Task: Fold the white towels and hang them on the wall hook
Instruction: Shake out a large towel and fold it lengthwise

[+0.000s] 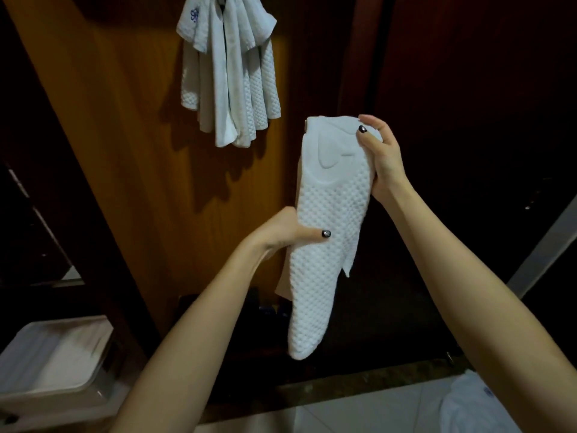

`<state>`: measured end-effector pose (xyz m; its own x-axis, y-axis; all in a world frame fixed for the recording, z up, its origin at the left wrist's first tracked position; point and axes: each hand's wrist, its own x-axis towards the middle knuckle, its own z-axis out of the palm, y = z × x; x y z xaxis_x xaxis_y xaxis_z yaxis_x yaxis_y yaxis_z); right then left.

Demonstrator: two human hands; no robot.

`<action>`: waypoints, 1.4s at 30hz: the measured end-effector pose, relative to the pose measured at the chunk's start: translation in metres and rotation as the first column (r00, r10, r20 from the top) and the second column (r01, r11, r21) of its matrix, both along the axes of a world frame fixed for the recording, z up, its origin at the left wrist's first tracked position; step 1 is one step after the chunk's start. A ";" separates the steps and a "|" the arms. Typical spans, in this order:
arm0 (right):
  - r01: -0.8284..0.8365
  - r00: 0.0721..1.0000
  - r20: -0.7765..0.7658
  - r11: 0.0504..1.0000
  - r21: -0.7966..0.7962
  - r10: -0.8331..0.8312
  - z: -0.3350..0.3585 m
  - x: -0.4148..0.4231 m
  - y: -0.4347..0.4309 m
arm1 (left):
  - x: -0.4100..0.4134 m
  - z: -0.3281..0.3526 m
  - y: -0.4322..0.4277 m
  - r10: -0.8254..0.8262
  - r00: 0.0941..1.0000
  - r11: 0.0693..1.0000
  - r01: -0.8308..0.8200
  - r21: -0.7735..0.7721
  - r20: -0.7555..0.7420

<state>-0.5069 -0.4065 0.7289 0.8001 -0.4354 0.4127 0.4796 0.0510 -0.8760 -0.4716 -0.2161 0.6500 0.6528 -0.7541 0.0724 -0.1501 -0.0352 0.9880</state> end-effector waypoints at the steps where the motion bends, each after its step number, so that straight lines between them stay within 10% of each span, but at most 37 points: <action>1: -0.010 1.000 -0.004 1.000 0.014 0.010 0.000 0.000 -0.003 | -0.006 -0.012 0.001 -0.029 0.999 1.000 0.028 -0.013 -0.041; 12: -0.169 0.985 -0.005 0.978 0.125 0.171 -0.009 0.001 -0.015 | -0.052 -0.067 -0.016 0.031 0.954 0.975 -0.095 -0.202 -0.297; 17: -0.276 0.961 0.061 0.940 0.201 0.269 -0.010 0.002 -0.021 | -0.046 -0.065 -0.014 0.361 0.924 0.915 -0.325 -0.239 0.125; 25: -0.392 0.918 0.185 0.876 0.280 0.352 0.006 0.005 -0.018 | -0.021 -0.038 -0.013 -0.047 0.992 0.988 0.029 -0.152 -0.118; 36: -0.356 0.933 0.168 0.878 0.319 0.317 0.022 0.007 -0.019 | -0.001 -0.075 0.000 0.231 0.956 0.972 -0.221 -0.075 0.182; 42: -0.287 0.958 0.139 0.876 0.387 0.252 0.014 0.016 -0.022 | 0.019 -0.092 0.030 0.099 0.985 0.982 -0.119 0.149 0.140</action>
<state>-0.4912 -0.4286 0.7434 0.8813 -0.3493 0.3184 0.4655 0.5252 -0.7123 -0.4528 -0.1856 0.5581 0.7242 -0.6877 0.0503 -0.2654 -0.2107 0.9408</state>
